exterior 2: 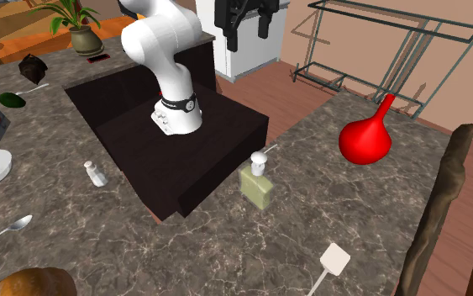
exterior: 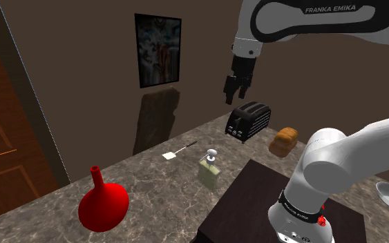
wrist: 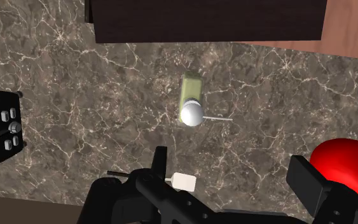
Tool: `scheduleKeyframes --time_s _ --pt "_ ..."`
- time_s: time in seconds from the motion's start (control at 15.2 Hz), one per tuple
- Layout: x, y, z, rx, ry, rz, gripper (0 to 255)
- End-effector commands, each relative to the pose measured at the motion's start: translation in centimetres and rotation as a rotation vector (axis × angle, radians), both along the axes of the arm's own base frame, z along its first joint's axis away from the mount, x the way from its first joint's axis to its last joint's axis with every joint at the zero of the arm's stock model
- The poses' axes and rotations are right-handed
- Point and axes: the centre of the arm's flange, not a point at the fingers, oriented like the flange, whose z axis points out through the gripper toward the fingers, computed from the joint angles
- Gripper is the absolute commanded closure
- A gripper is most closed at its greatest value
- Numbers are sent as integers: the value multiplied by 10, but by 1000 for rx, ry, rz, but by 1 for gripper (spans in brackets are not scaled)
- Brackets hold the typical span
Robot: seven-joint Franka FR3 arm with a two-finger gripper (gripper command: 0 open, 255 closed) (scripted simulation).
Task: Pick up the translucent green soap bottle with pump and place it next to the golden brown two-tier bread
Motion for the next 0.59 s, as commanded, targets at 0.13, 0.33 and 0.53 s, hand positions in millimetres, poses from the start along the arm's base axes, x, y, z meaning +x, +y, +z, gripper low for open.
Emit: scheduleKeyframes --time_s 0.13,0.33,0.53 --pt "-1 3 -26 -9 -9 0 0" --pt "-2 7 -66 -23 -22 -1 0" --pt "-3 10 -106 -36 -36 -1 0"
